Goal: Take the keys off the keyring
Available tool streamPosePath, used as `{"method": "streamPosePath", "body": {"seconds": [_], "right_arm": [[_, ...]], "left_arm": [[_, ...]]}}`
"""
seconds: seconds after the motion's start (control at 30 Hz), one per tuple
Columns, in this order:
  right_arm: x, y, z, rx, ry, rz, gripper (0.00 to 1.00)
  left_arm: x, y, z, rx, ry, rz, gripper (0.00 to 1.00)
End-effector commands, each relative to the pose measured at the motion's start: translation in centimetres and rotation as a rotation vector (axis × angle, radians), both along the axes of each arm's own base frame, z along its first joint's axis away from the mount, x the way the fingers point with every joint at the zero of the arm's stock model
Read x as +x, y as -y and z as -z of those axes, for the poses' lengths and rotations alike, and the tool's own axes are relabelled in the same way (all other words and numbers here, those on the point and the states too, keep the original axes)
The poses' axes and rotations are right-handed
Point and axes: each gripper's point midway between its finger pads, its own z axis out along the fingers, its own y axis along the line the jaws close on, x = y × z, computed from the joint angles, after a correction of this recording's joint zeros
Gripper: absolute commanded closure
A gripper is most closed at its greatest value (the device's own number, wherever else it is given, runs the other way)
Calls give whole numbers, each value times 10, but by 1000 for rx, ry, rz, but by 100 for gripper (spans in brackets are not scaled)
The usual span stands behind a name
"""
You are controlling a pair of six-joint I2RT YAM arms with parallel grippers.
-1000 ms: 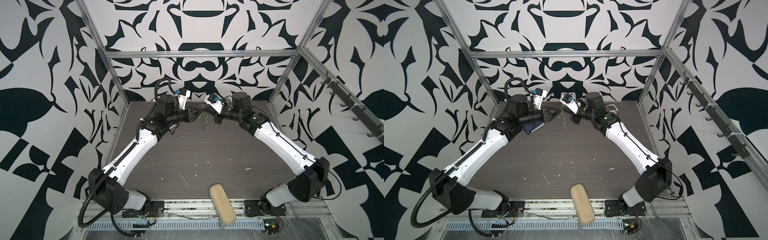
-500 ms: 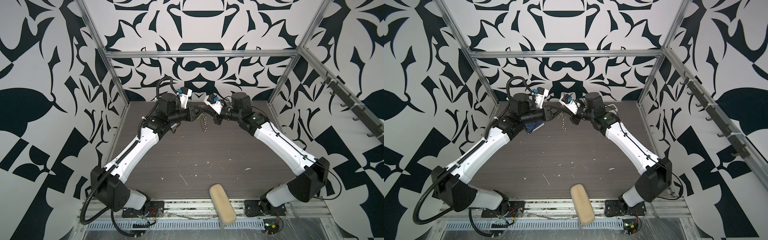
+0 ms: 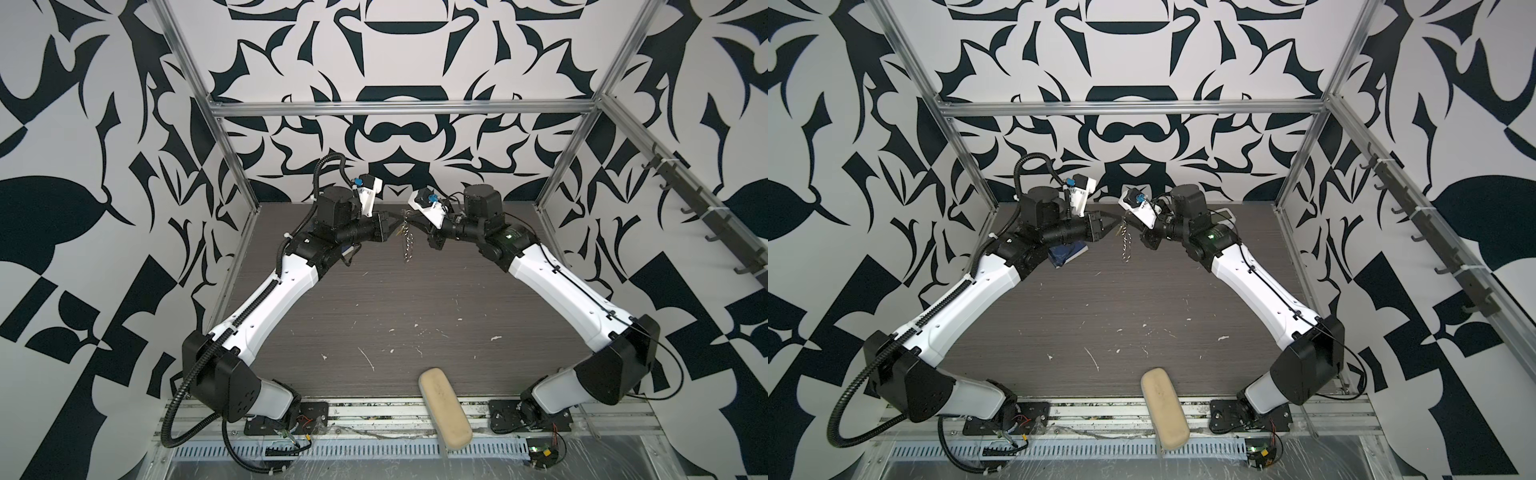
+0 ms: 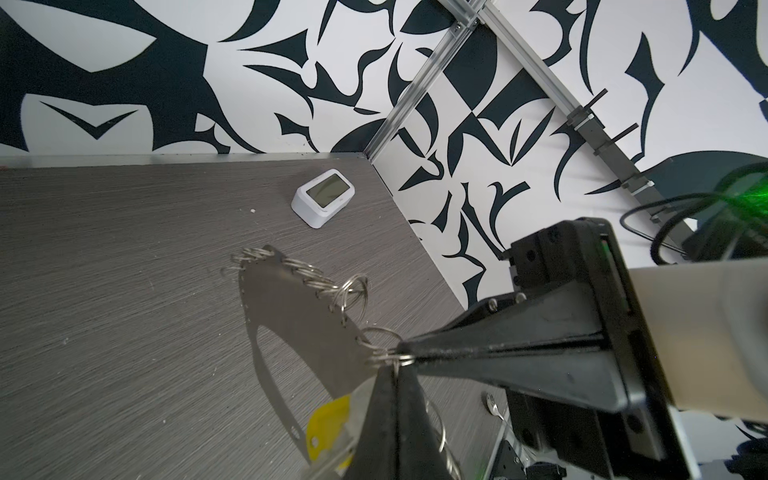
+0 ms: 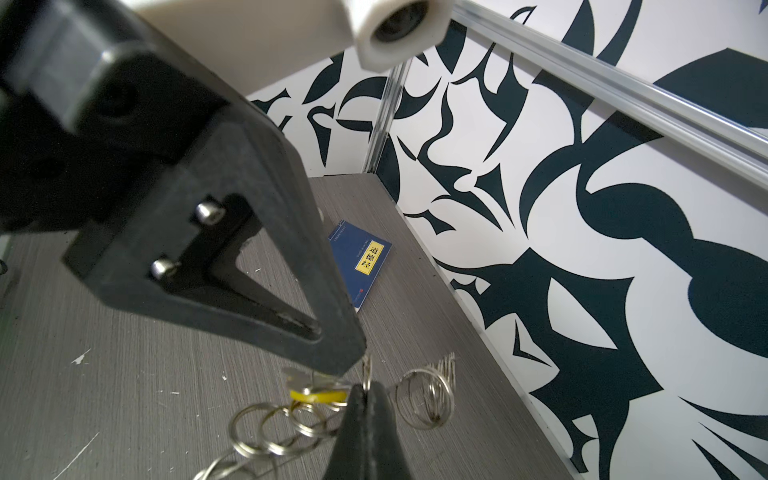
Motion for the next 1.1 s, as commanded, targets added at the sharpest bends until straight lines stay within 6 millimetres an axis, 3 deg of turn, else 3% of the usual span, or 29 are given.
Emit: {"method": "streamPosePath", "body": {"seconds": [0.0, 0.53, 0.87, 1.07], "right_arm": [[-18, 4, -54, 80, 128, -26, 100], [-32, 11, -62, 306, 164, -77, 100], [-42, 33, -77, 629, 183, -131, 100], [-35, 28, -62, 623, 129, -134, 100]], "left_arm": [[1, -3, -10, 13, 20, -22, 100], [15, -22, -25, 105, 82, -103, 100], [15, -18, -45, 100, 121, -67, 100], [12, -16, -56, 87, 156, -43, 100]]}}
